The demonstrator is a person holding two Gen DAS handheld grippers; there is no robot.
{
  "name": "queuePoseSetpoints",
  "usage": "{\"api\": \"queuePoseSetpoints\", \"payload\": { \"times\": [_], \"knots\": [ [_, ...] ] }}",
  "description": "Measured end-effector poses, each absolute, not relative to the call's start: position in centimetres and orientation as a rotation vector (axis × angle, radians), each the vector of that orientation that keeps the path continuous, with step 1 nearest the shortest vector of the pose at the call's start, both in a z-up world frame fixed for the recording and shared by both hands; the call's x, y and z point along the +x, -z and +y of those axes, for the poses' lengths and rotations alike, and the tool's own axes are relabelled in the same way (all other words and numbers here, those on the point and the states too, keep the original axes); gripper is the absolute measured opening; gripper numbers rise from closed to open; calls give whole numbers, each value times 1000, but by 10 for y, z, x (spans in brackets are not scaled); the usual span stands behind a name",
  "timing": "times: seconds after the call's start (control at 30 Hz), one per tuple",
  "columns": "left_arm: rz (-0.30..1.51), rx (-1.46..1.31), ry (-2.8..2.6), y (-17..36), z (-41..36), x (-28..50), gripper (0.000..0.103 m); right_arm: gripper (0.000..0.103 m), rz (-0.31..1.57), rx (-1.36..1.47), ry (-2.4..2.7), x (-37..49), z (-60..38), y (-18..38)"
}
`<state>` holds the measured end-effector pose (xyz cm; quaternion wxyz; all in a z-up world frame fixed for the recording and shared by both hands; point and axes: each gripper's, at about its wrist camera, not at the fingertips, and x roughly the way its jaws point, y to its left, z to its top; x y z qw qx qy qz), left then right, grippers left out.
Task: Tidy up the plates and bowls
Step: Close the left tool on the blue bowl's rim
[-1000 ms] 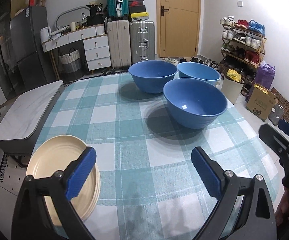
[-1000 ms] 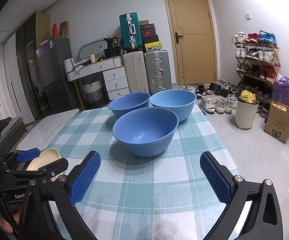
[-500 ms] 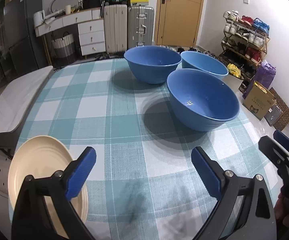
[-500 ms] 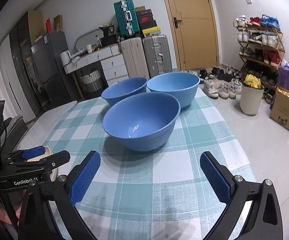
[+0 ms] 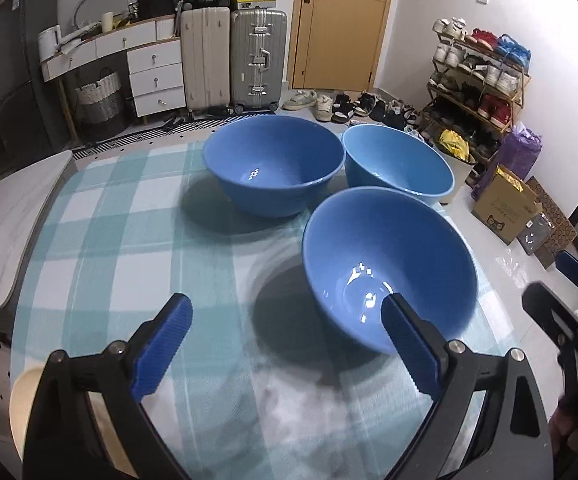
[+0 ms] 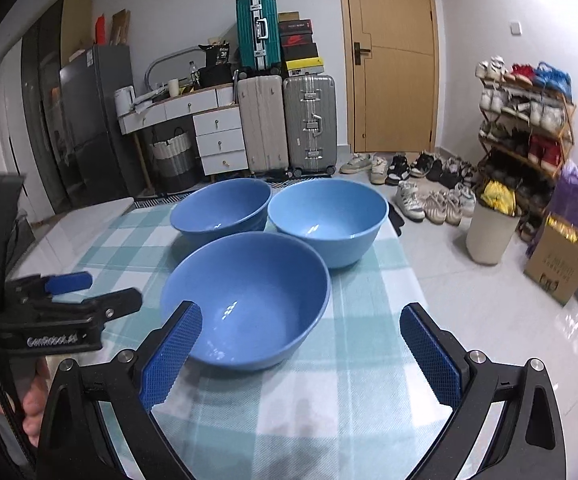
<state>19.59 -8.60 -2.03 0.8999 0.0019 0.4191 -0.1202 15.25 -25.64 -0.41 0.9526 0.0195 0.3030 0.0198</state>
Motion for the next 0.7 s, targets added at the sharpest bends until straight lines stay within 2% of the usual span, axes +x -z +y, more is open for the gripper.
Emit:
{"api": "queuePoseSetpoints", "payload": {
  "times": [0.17, 0.27, 0.4, 0.47, 0.57, 0.7],
  "knots": [
    [969, -6, 270, 31, -101, 226, 95, 101, 623, 92, -56, 166, -266, 1],
    [1012, -23, 274, 39, -106, 236, 86, 101, 645, 205, -93, 176, -285, -3],
    [1027, -25, 285, 45, -110, 242, 83, 101, 622, 327, -140, 179, -307, -19],
    [1055, -49, 297, 50, -109, 246, 61, 101, 583, 410, -215, 177, -315, -32],
    [1091, -66, 288, 58, -109, 254, 52, 101, 550, 384, -239, 179, -317, -52],
    [1111, -79, 297, 62, -111, 256, 42, 101, 632, 278, -203, 203, -311, -56]
  ]
}}
